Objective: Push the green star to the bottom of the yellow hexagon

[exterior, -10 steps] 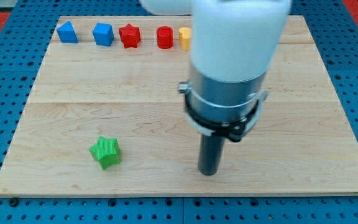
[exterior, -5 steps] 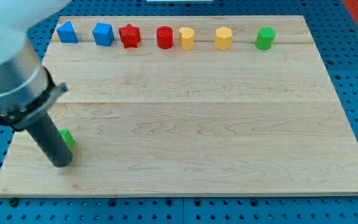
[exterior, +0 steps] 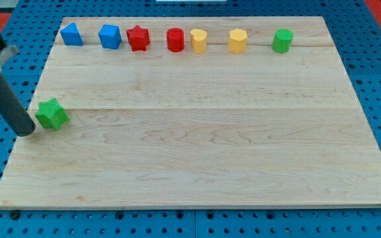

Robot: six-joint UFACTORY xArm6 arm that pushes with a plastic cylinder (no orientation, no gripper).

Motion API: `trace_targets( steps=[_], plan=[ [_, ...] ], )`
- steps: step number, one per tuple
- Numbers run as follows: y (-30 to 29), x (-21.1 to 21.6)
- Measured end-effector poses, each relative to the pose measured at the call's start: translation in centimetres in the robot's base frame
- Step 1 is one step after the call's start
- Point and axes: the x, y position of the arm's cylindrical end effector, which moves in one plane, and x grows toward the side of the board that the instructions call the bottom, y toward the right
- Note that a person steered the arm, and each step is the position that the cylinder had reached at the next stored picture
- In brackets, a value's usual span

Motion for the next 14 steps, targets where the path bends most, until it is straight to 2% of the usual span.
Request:
trace_targets(
  steps=[1,3,5,6,8,9,10,12,14],
  plan=[
    [2.3,-1.3],
    [15.9,-2.4],
    [2.3,-3.4],
    [5.5,-7.0],
    [23.8,-7.0],
    [18.6,-6.8],
    [22.3,-3.0],
    [33.6,-4.0],
    [38.3,-0.4]
  ],
)
